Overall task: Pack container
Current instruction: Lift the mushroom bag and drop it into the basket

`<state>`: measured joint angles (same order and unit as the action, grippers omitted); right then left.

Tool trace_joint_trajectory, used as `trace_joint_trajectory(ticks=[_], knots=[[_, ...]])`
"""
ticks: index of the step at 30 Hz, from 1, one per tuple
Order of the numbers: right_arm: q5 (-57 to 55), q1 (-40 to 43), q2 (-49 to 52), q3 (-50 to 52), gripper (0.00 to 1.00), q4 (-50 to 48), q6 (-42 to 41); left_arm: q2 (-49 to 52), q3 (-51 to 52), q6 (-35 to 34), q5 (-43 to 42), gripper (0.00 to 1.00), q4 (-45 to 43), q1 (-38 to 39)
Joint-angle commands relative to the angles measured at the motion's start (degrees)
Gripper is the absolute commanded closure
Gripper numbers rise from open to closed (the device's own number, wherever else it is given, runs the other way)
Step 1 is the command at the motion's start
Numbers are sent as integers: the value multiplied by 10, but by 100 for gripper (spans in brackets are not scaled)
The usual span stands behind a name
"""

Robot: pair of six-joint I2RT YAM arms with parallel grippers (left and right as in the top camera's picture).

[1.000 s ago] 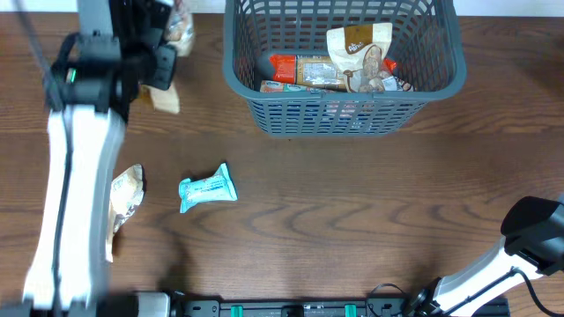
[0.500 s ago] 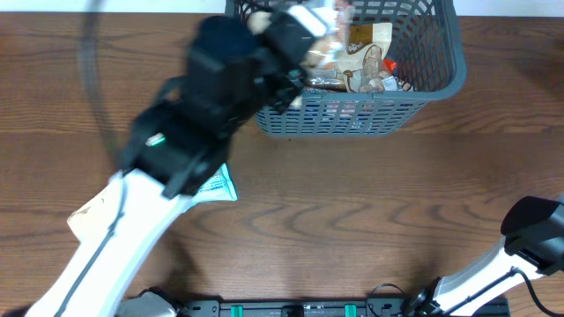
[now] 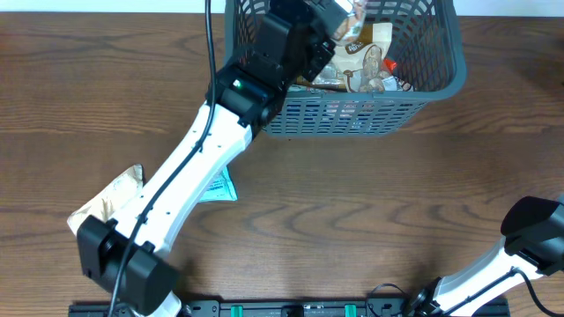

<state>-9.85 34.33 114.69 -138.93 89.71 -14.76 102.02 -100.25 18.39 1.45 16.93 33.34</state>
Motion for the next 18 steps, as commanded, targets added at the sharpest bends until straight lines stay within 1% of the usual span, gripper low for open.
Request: trace_joint_trajectory(ticks=[1, 12, 18], knots=[[0, 2, -2, 3, 1, 1, 7, 7, -2, -3, 16, 94, 6, -16], [16, 2, -2, 3, 1, 1, 7, 37, -1, -3, 16, 94, 71, -40], [16, 2, -2, 3, 1, 6, 7, 67, -1, -5, 16, 94, 75, -40]])
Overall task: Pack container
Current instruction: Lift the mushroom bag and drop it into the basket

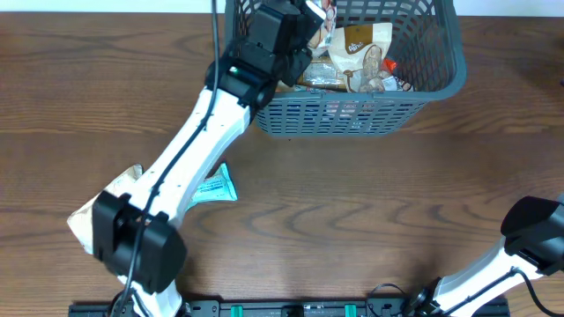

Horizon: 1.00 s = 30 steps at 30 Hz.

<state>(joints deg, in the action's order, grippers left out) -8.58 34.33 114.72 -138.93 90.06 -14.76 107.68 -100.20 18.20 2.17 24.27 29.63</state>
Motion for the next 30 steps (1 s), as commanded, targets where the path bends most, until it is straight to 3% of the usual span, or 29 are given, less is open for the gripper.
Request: trace_joint_trajectory(ticks=[1, 6, 8, 11, 13, 23, 30], knots=[[3, 2, -3, 3, 1, 4, 7, 13, -2, -3, 9, 94, 1, -3], [3, 2, -3, 3, 1, 4, 7, 22, -2, -3, 9, 93, 2, -3], [3, 2, -3, 3, 1, 4, 7, 23, -2, -3, 9, 68, 2, -3], [3, 2, -3, 3, 1, 6, 7, 23, -2, -3, 9, 58, 1, -3], [3, 2, -3, 3, 1, 7, 7, 23, -2, -3, 9, 45, 1, -3], [3, 2, -3, 3, 1, 8, 7, 19, -3, 1, 14, 43, -12, -3], [3, 2, -3, 3, 1, 9, 7, -32, -55, 15, 61, 34, -25, -3]])
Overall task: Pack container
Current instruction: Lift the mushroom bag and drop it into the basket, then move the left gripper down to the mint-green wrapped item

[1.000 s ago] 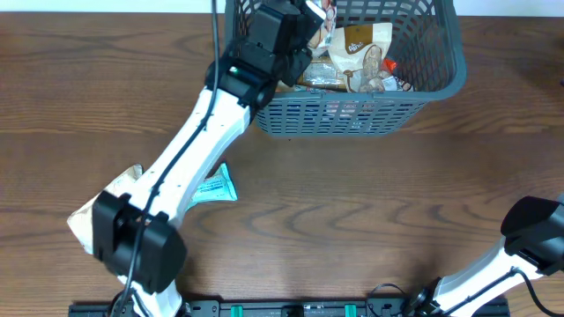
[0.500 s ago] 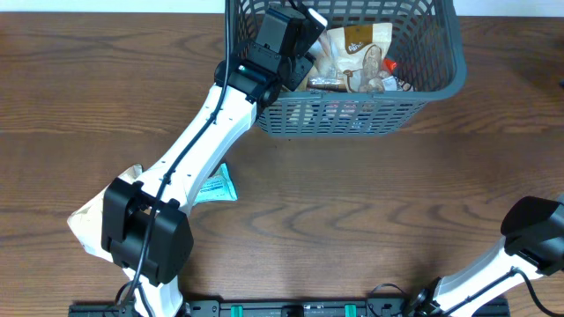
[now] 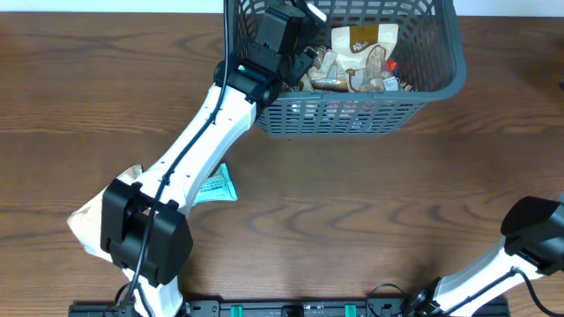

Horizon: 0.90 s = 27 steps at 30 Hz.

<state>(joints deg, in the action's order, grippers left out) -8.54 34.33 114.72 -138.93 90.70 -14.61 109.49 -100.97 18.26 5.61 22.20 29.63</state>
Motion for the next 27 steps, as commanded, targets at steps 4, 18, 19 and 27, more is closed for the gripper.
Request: trace_joint_trajectory(ticks=[4, 18, 19, 27], knots=[[2, 2, -3, 3, 1, 2, 5, -102, -64, 29, 38, 28, -4, -3], [-45, 72, -3, 3, 1, -31, -5, -323, -64, 24, 90, 1, 314, -3], [-43, 80, -3, 3, 1, -31, -13, -332, -64, 16, 85, 1, 342, -2], [-4, 128, -3, 3, 1, -31, -21, -354, -63, -17, -54, 1, 482, -3]])
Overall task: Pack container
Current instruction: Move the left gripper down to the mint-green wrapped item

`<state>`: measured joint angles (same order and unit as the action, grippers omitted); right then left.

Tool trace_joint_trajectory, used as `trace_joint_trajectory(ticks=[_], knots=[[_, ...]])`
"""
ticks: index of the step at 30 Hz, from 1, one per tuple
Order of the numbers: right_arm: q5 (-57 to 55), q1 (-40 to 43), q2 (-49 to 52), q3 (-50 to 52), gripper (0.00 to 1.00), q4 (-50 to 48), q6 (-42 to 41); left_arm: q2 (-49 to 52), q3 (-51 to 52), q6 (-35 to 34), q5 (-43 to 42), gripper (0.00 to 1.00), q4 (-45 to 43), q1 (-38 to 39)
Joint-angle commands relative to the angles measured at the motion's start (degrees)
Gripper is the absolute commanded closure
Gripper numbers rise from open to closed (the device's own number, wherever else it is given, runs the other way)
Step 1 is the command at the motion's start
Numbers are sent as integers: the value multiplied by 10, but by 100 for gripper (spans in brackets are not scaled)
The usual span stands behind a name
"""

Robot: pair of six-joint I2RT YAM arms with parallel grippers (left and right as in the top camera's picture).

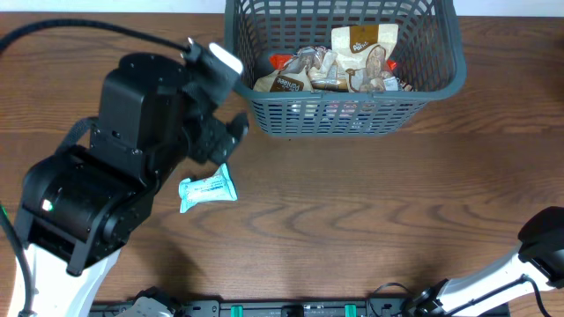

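A grey mesh basket (352, 114) stands at the back of the table. It holds several snack packets, among them a white-and-brown pouch (361, 40) and a brown packet (286, 82) at its left side. On the table in front of it lies a teal packet (208, 189). My left arm looms large over the table's left side. Its left gripper (226, 141) hangs just left of the basket's front corner, above the teal packet, open and with nothing in it. Of my right arm (539, 242) only a dark link shows at the bottom right; its gripper is out of view.
The wooden table (370, 211) runs in front of and beside the basket. My left arm covers much of the table's left part and hides whatever lies under it. A black rail (291, 310) lines the front edge.
My left gripper was down in the basket's left part. It is now outside the basket, over the table's left side near the teal packet. A brown packet shows where it had been.
My left gripper was over the basket's middle with a packet at its tip. Then it stood further left in the basket, then low in the left part. Now it is out and empty, and a brown packet lies there. The teal packet has stayed put.
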<state>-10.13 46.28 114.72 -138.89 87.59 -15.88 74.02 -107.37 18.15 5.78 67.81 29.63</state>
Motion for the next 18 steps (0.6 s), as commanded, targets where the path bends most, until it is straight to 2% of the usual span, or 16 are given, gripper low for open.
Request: trace_joint_trajectory(ticks=[1, 3, 8, 9, 13, 16, 18], knots=[[12, 11, -3, 3, 1, 0, -8, 4, 4, -16, -52, 1, 52, -4], [12, 14, -3, 3, 1, 0, -8, 12, 12, -25, -49, 1, 93, -7], [12, 15, -3, 3, 1, 0, -8, 43, 37, -135, -23, 1, 138, -30], [12, 15, -3, 3, 1, 0, -8, 51, 43, -189, 8, 1, 133, -37], [14, 15, -3, 3, 0, 1, -8, 88, 57, -515, 130, 1, 130, -75], [14, 15, -3, 3, 1, 7, -8, 115, 74, -727, 134, 1, 138, -101], [14, 15, -3, 3, 1, 10, -8, 124, 91, -843, 127, 1, 141, -109]])
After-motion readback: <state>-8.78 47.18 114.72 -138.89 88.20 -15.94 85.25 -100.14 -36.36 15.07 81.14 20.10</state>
